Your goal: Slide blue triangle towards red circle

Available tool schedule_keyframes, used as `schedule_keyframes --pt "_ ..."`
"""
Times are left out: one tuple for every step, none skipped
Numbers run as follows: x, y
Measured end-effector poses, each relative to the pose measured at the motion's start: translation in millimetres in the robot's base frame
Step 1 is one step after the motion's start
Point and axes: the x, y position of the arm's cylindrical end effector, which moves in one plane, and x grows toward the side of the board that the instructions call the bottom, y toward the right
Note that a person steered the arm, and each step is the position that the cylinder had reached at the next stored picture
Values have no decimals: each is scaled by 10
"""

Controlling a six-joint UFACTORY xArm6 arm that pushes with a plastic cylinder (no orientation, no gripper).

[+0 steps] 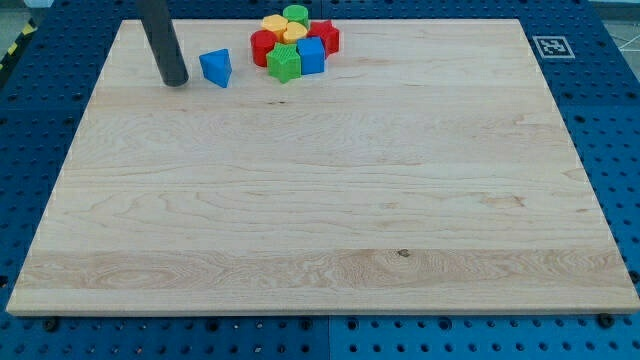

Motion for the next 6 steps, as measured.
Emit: schedule_keyframes --pt "-101 115" --pt "-240 252" --pt "-274 232" --pt "-236 177" --pt "-196 171" --pt "-133 171"
